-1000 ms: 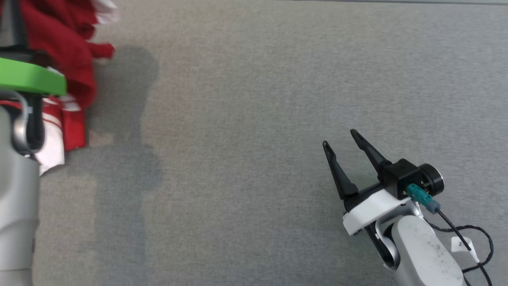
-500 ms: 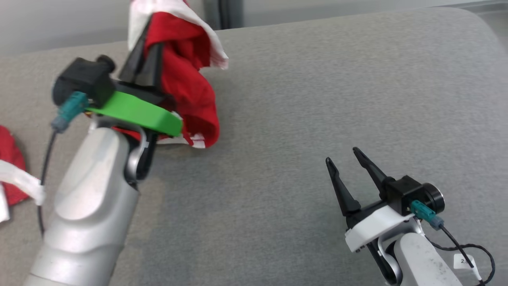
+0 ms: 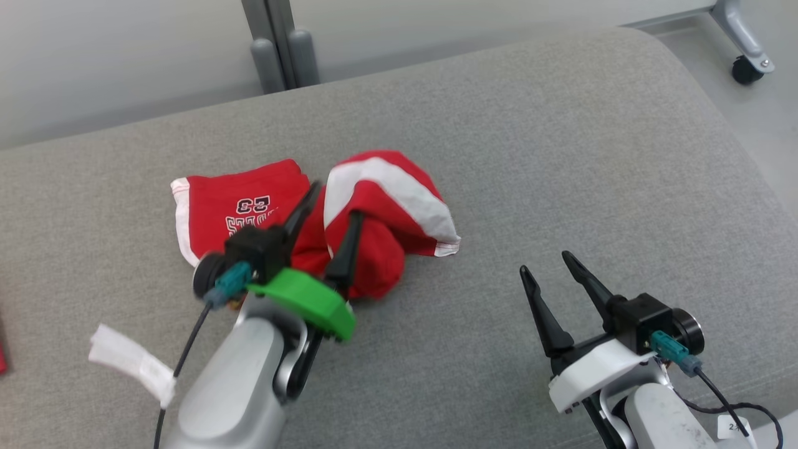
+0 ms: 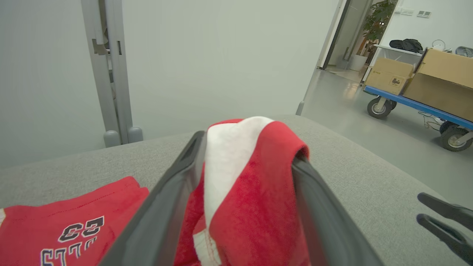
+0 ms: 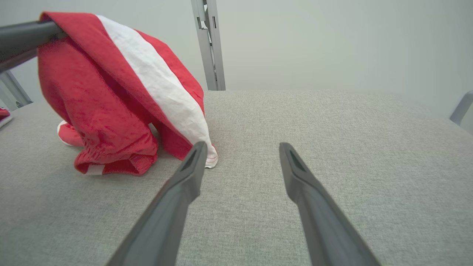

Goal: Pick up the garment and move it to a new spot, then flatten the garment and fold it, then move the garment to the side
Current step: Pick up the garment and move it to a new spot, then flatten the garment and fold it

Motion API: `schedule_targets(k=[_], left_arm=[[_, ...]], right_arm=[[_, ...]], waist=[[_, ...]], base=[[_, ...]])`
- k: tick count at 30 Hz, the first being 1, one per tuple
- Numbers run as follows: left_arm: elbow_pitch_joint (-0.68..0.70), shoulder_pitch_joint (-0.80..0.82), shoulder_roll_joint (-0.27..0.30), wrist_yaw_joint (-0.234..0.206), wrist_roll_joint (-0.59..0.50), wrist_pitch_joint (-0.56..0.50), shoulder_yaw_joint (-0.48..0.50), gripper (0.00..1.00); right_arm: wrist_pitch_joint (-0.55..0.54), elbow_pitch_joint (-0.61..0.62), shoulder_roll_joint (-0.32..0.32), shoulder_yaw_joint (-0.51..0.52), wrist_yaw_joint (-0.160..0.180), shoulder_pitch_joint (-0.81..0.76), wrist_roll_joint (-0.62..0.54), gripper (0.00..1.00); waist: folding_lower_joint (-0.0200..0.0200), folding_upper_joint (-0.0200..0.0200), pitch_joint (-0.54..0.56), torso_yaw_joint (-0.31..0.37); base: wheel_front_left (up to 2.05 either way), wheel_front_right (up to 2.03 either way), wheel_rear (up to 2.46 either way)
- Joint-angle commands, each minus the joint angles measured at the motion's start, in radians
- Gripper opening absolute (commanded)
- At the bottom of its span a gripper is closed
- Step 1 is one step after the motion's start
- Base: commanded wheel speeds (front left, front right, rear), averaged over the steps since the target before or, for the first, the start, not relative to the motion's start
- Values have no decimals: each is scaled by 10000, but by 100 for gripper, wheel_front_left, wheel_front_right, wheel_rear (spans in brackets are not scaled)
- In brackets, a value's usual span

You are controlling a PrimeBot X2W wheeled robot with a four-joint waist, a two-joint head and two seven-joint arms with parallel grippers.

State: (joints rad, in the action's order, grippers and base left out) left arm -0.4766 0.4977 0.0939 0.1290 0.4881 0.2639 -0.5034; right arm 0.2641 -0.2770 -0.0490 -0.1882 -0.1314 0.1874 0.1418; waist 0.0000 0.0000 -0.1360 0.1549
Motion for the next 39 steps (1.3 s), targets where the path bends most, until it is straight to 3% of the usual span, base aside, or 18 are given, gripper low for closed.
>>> schedule_targets(k=[1,10,15,17,20,29,39], left_arm=[[-141,-441,11,2,-229,11,188,100],[-207,-2448,-217,15,-797,9,1685,100],[100,-3479,-293,18,-1174,9,2879,100],[545,-4189,-343,18,-1611,9,3820,100],[886,-4659,-388,20,-1837,9,4292,100],[1348,-5128,-424,24,-1808,9,4268,100],[1582,-4167,-416,25,-1517,9,3650,100]], right_arm=[[5,-27,-31,46,14,-185,-2,100],[7,-118,-31,441,14,-636,-174,100],[5,-194,-36,471,14,-838,-45,100],[5,-234,-34,540,14,-982,-18,100],[6,-280,-34,598,14,-1070,-7,100],[5,-498,-34,683,14,-1007,-231,100],[6,-1657,-34,693,14,658,-1284,100]], waist=[[0,0,239,-107],[0,0,802,-758],[0,0,1072,-1017],[0,0,1205,-1192],[0,0,1249,-1291],[0,0,1053,-1537],[0,0,-194,-2198]], base=[[0,0,0],[0,0,0],[0,0,0],[0,0,0],[0,0,0],[0,0,0],[0,0,0]])
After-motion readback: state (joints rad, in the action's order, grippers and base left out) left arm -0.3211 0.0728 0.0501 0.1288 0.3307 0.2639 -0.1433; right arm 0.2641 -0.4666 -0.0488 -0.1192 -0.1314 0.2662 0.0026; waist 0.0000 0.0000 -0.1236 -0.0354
